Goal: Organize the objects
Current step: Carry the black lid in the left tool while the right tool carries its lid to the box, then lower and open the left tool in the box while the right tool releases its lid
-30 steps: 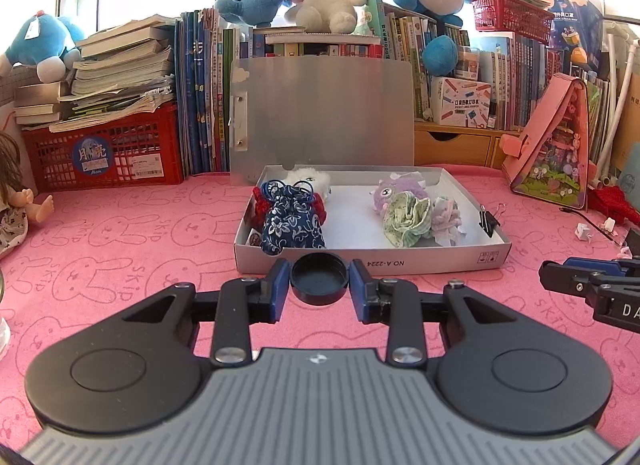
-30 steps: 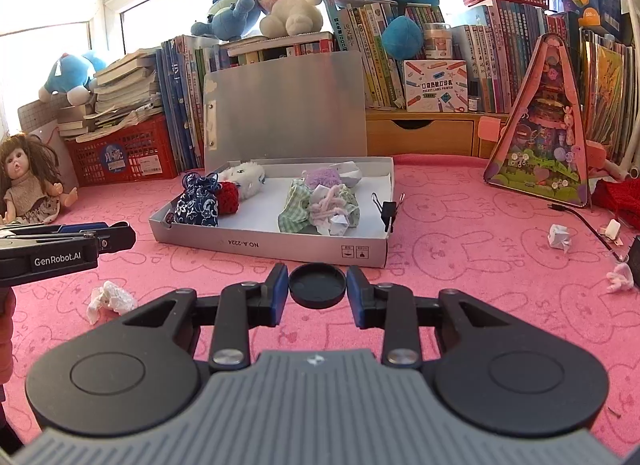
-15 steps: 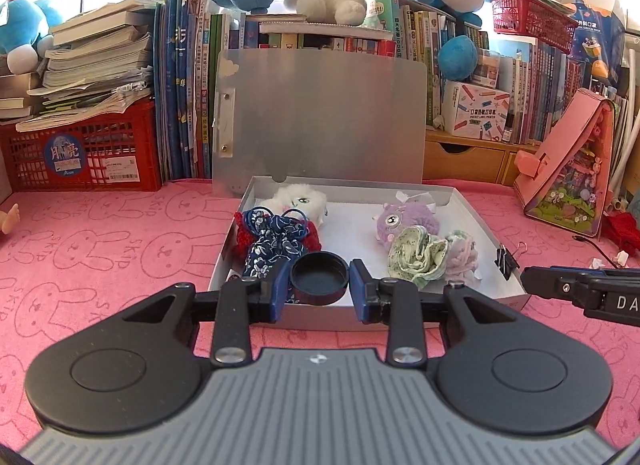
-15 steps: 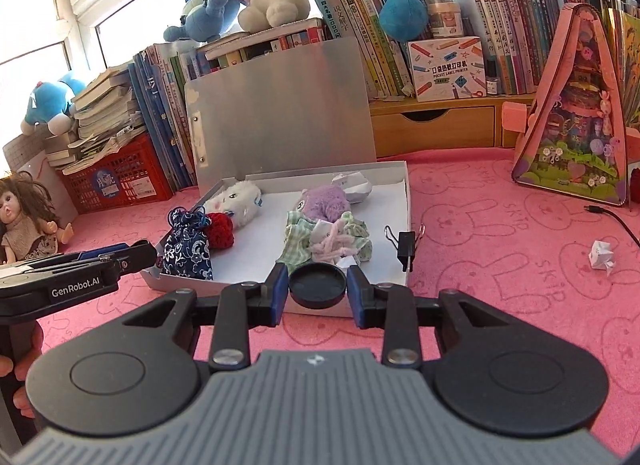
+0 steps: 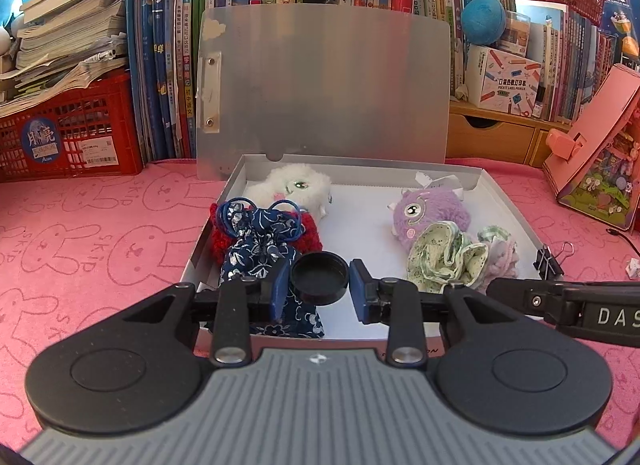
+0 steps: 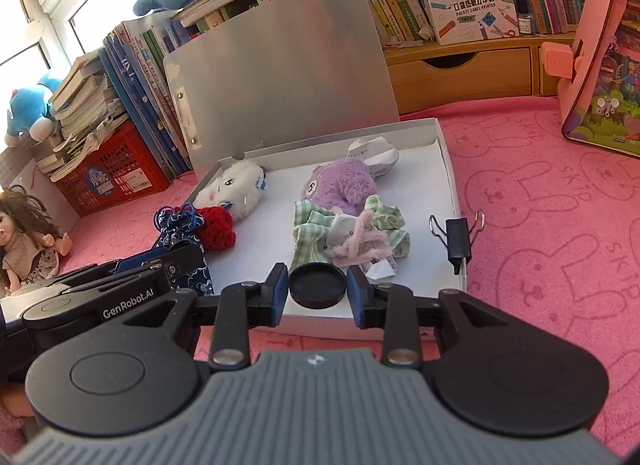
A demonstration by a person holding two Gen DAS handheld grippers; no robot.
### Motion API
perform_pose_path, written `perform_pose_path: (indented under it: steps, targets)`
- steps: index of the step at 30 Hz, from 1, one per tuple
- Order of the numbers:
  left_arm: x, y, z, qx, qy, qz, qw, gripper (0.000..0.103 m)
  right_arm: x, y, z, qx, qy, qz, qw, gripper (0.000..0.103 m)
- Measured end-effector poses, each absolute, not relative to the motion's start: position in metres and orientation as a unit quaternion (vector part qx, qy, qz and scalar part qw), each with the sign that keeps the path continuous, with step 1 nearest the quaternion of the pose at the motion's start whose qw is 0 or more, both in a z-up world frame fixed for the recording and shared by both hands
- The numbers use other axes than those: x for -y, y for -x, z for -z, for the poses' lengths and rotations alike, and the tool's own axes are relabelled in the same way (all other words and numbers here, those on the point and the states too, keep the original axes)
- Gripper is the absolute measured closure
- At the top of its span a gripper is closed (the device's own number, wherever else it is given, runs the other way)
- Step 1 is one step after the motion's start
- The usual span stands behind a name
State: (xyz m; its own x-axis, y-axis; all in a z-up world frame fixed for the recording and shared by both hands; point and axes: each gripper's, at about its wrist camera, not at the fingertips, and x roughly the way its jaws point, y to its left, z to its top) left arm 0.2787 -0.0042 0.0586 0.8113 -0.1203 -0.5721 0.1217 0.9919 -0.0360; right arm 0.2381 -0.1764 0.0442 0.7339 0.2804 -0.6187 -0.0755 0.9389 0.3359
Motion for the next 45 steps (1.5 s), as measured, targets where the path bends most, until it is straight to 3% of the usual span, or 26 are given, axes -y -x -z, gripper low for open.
perform_pose_path:
  steps: [19, 23, 24, 26, 29, 32, 45]
  targets:
    - [0.038, -0.307, -0.042, -0.286, -0.07, 0.07, 0.953, 0.065, 0.192, -0.264, -0.032, -0.352, -0.135, -0.043, 0.925, 0.066]
    - [0.04, -0.306, -0.041, -0.283, -0.072, 0.074, 0.953, 0.064, 0.193, -0.262, -0.031, -0.352, -0.141, -0.043, 0.924, 0.062]
    - [0.04, -0.305, -0.041, -0.283, -0.073, 0.075, 0.953, 0.064, 0.193, -0.261, -0.031, -0.351, -0.142, -0.042, 0.924, 0.057]
    - [0.039, -0.303, -0.043, -0.285, -0.069, 0.078, 0.953, 0.055, 0.193, -0.259, -0.032, -0.35, -0.145, -0.046, 0.924, 0.045]
    - [0.036, -0.298, -0.047, -0.283, -0.061, 0.084, 0.954, 0.038, 0.191, -0.253, -0.037, -0.342, -0.139, -0.049, 0.928, 0.044]
    - [0.035, -0.291, -0.052, -0.274, -0.072, 0.071, 0.956, 0.028, 0.188, -0.246, -0.044, -0.333, -0.127, -0.054, 0.933, 0.041]
    - [0.002, -0.239, -0.075, -0.265, -0.074, 0.069, 0.959, 0.02, 0.176, -0.188, -0.06, -0.311, -0.081, -0.114, 0.94, 0.033]
